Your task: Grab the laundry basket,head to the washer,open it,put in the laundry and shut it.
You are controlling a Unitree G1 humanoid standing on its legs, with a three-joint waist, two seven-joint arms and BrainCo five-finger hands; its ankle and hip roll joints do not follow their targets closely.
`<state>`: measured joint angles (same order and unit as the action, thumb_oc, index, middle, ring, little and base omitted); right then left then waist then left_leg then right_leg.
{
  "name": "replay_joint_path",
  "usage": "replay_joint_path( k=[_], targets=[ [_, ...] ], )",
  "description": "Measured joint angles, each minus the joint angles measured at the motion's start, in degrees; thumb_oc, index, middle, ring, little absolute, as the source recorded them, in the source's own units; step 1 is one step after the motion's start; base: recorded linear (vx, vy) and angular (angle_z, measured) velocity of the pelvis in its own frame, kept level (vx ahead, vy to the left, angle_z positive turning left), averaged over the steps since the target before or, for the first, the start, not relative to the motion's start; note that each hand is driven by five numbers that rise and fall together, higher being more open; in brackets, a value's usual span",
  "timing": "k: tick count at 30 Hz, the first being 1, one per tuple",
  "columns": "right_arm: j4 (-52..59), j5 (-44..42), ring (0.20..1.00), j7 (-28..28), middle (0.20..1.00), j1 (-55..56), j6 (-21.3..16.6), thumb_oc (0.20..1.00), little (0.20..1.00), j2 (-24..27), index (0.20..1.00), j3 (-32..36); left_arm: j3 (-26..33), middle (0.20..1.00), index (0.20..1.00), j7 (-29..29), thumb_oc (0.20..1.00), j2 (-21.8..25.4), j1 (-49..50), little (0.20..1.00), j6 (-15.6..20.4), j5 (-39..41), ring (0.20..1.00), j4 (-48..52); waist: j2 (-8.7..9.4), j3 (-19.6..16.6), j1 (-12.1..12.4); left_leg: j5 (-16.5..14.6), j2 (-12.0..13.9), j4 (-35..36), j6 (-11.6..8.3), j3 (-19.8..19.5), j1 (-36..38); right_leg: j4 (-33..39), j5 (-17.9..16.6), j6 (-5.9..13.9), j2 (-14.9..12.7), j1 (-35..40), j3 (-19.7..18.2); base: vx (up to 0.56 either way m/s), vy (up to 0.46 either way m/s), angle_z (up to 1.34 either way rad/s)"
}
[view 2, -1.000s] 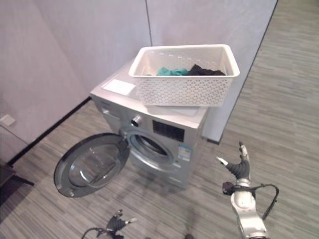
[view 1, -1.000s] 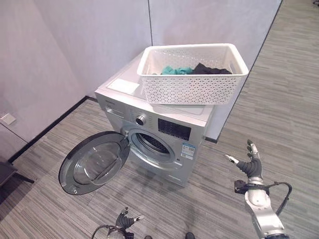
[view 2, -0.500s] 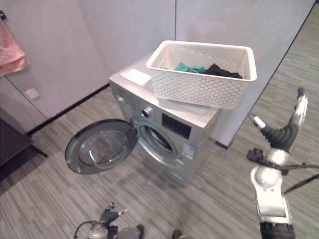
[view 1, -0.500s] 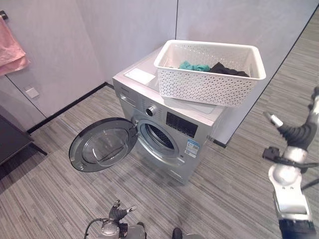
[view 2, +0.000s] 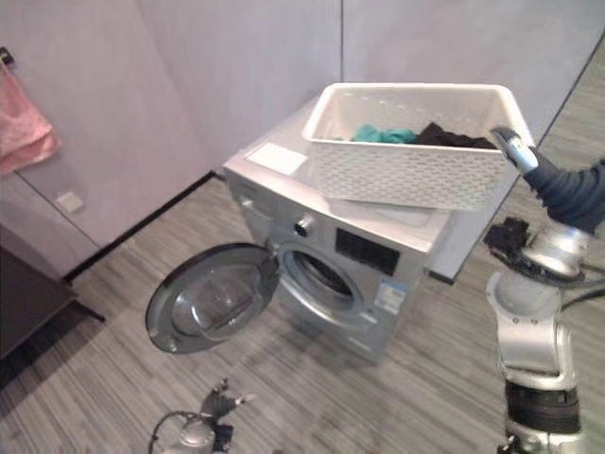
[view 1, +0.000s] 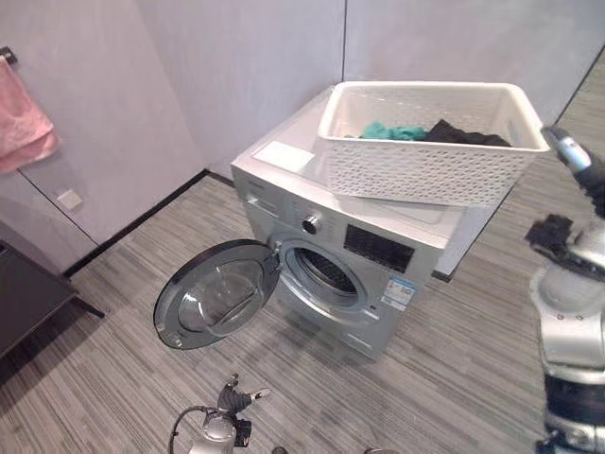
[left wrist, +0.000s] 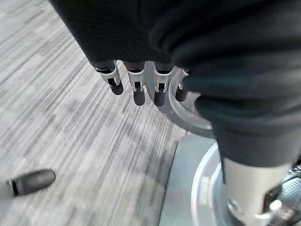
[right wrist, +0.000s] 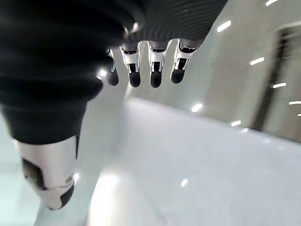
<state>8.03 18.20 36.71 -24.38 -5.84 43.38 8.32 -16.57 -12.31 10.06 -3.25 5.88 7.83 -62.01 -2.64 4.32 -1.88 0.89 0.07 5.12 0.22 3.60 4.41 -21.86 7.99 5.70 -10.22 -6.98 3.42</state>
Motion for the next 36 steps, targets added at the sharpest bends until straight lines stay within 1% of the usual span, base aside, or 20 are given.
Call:
replay_joint_path(
  k=[2,3,6,7,10,11,12,13,15,19,20,23,24,26,28,30,32,34,35,36],
  targets=[
    [-6.62,-2.07,1.000,-0.33,1.000,-4.59,1.12,1.000,1.000,2.11,1.000,-2.55,-1.03,1.000,1.000,0.05,1.000,1.68,0.51,1.000,-0.13,0.06,1.000,-0.48,0.83,0.23,0.69,-0.46,-0.57,-0.46,0.67,1.21,0.57,-2.46,0.79,0.27,-2.08,-0.92,0.41,0.09,0.023,-0.13],
    [-9.10,-3.75,1.000,-1.11,1.000,-7.46,1.72,1.000,1.000,2.97,1.000,-4.01,-0.60,1.000,1.000,0.10,1.000,3.14,0.65,1.000,-0.18,0.10,1.000,-1.93,1.23,0.22,2.08,-1.12,-0.79,-0.86,1.45,1.51,0.57,-0.83,0.57,1.32,-2.78,-1.35,0.40,0.13,-0.005,-0.26],
    [-14.68,-7.58,1.000,-2.66,1.000,-14.20,1.78,1.000,1.000,5.72,1.000,-9.05,-0.68,1.000,1.000,0.22,1.000,3.93,0.83,1.000,-0.55,0.33,1.000,-3.80,1.19,0.44,2.59,-1.27,-0.68,-0.53,1.76,1.22,0.23,7.01,-1.15,4.27,-2.46,-1.23,0.12,0.16,-0.074,-0.07],
    [-18.58,-9.71,1.000,-4.27,1.000,-17.14,2.19,1.000,1.000,9.07,1.000,-11.29,-0.85,1.000,1.000,0.49,1.000,4.01,-0.20,1.000,-0.58,0.68,1.000,-4.93,1.29,0.58,2.43,-1.28,-0.75,-0.68,1.81,0.16,-0.18,13.24,-3.15,5.49,-2.28,-0.74,-0.10,0.13,-0.071,0.23],
    [-24.70,-11.02,1.000,-5.98,1.000,-20.13,2.62,1.000,1.000,13.29,1.000,-12.60,-1.44,1.000,1.000,1.45,1.000,2.74,-1.45,1.000,-0.43,0.67,1.000,-5.50,1.80,0.83,1.82,-1.64,-0.80,-0.47,2.31,-2.98,0.08,22.39,-9.15,5.50,-1.56,-0.83,-1.87,0.18,-0.105,0.57],
    [-26.96,-11.71,1.000,-6.98,1.000,-21.63,3.27,1.000,1.000,14.99,1.000,-14.16,-1.84,1.000,1.000,1.82,1.000,2.56,-1.46,1.000,-0.24,0.68,1.000,-5.25,2.80,1.22,1.14,-1.50,-1.22,-0.02,2.00,-4.66,0.77,26.26,-11.69,5.51,-1.57,0.13,-2.11,0.24,-0.192,0.91],
    [-28.63,-12.70,1.000,-8.38,1.000,-22.35,3.64,1.000,1.000,16.84,1.000,-15.75,-2.22,1.000,1.000,2.22,1.000,2.21,-1.40,1.000,-0.23,0.72,1.000,-5.31,4.01,1.39,0.47,-1.86,-1.54,0.16,1.31,-6.95,1.42,27.25,-16.11,5.23,-1.56,1.41,-3.24,0.19,-0.154,1.00],
    [-30.10,-13.36,1.000,-9.43,1.000,-22.49,3.76,1.000,1.000,18.58,1.000,-17.34,-2.43,1.000,1.000,2.47,1.000,1.54,-1.38,1.000,-0.23,0.75,1.000,-5.36,3.95,1.33,-0.18,-2.17,-1.04,0.21,0.99,-8.47,1.68,27.27,-17.92,4.89,-0.95,2.62,-3.61,0.27,-0.280,1.05],
    [-33.47,-15.63,1.000,-13.78,1.000,-24.98,4.36,1.000,1.000,21.95,1.000,-21.86,-2.93,1.000,1.000,3.02,1.000,-1.21,-0.92,1.000,-0.10,0.80,1.000,-5.87,1.82,0.19,-0.39,-2.58,2.21,0.11,0.25,-10.88,1.97,26.85,-16.50,2.74,2.45,4.09,-1.72,0.14,-0.170,0.61],
    [-34.87,-18.66,1.000,-18.51,1.000,-29.20,4.00,1.000,1.000,23.47,1.000,-26.54,-2.72,1.000,1.000,4.20,1.000,-2.06,-1.12,1.000,-0.14,1.16,1.000,-6.10,1.15,0.01,-0.45,-2.22,6.50,-1.16,-1.62,-10.97,2.08,26.84,-15.46,-0.64,6.71,5.27,0.31,0.15,-0.215,0.08],
    [-36.22,-19.27,1.000,-19.53,1.000,-31.24,3.84,1.000,1.000,23.95,1.000,-28.56,-2.78,1.000,1.000,4.36,1.000,-2.05,-1.36,1.000,-0.15,1.24,1.000,-6.35,1.17,0.04,-0.67,-2.13,7.33,-1.97,-2.48,-10.97,1.59,26.84,-14.97,-0.74,7.57,5.48,0.95,0.19,-0.346,0.15],
    [-40.65,-21.71,1.000,-22.74,1.000,-37.49,3.19,1.000,1.000,25.56,1.000,-36.23,-2.66,1.000,1.000,5.23,1.000,-2.27,-2.12,1.000,-0.13,1.99,1.000,-6.60,2.06,0.40,-0.82,-2.41,7.85,-7.64,-5.28,-12.46,-0.74,26.67,-13.34,-2.23,8.89,7.08,2.59,0.09,-0.261,0.31],
    [-42.13,-23.30,1.000,-24.59,1.000,-40.15,3.18,1.000,1.000,25.10,1.000,-38.65,-2.68,1.000,1.000,5.82,1.000,-1.79,-2.54,1.000,0.03,3.31,1.000,-6.24,3.47,0.34,0.14,-1.37,7.61,-11.26,-7.39,-12.80,-2.67,26.38,-12.94,-3.12,8.93,7.00,3.09,0.03,-0.147,0.23],
    [-42.29,-25.04,1.000,-26.18,1.000,-42.93,2.88,1.000,1.000,24.49,1.000,-41.38,-2.58,1.000,1.000,6.37,1.000,-1.03,-3.11,1.000,-0.05,3.59,1.000,-6.29,5.39,1.28,0.76,-0.45,6.99,-16.42,-8.82,-14.01,-5.05,25.66,-11.98,-4.44,8.76,7.30,2.40,0.03,-0.044,0.10],
    [-42.07,-26.78,1.000,-27.74,1.000,-44.91,1.84,1.000,1.000,24.18,1.000,-43.27,-2.68,1.000,1.000,6.54,1.000,-0.84,-2.75,1.000,-0.04,3.59,1.000,-6.12,6.50,1.78,2.62,0.75,7.77,-20.39,-9.77,-14.65,-6.96,25.70,-11.80,-6.03,9.76,8.17,2.62,0.08,0.023,0.16],
    [-42.12,-27.48,1.000,-30.41,1.000,-45.97,1.80,1.000,1.000,24.26,1.000,-47.98,-2.95,1.000,1.000,7.04,1.000,0.60,-2.58,1.000,-0.12,3.60,1.000,-4.89,9.25,2.11,2.06,0.41,8.65,-17.47,-9.45,-13.75,-8.13,26.90,-11.41,-7.66,9.21,9.06,4.25,0.07,0.065,0.35],
    [-42.53,-27.49,1.000,-31.59,1.000,-46.73,1.87,1.000,1.000,24.57,1.000,-50.64,-3.37,1.000,1.000,7.14,1.000,1.26,-2.62,1.000,0.00,3.57,1.000,-3.74,9.37,2.23,1.72,0.56,10.10,-11.46,-9.60,-13.16,-8.56,26.84,-11.02,-7.97,9.39,8.90,4.80,0.04,0.088,0.21],
    [-43.10,-27.49,1.000,-32.76,1.000,-46.74,1.94,1.000,1.000,24.51,1.000,-52.04,-3.90,1.000,1.000,7.15,1.000,1.12,-2.71,1.000,0.07,3.57,1.000,-3.71,9.32,2.30,1.63,0.92,10.99,-7.73,-9.88,-12.76,-9.71,26.86,-10.92,-8.09,9.87,8.50,4.82,0.14,0.233,0.00],
    [-42.94,-27.46,1.000,-34.01,1.000,-44.74,1.86,1.000,1.000,24.39,1.000,-52.01,-4.14,1.000,1.000,7.79,1.000,0.96,-2.45,1.000,0.04,3.52,1.000,-3.46,8.22,2.06,1.51,0.85,12.05,-5.74,-9.47,-11.34,-10.12,26.89,-10.93,-6.50,10.48,8.61,4.70,0.15,0.227,-0.25],
    [-42.79,-27.39,1.000,-35.30,1.000,-43.80,2.12,1.000,1.000,24.19,1.000,-52.48,-5.10,1.000,1.000,8.23,1.000,0.74,-1.88,1.000,0.02,3.50,1.000,-2.92,6.81,1.85,1.20,1.43,11.33,-4.14,-8.71,-10.66,-9.16,26.86,-10.69,-6.12,10.49,9.05,4.17,0.16,0.282,-0.47]
  ],
)
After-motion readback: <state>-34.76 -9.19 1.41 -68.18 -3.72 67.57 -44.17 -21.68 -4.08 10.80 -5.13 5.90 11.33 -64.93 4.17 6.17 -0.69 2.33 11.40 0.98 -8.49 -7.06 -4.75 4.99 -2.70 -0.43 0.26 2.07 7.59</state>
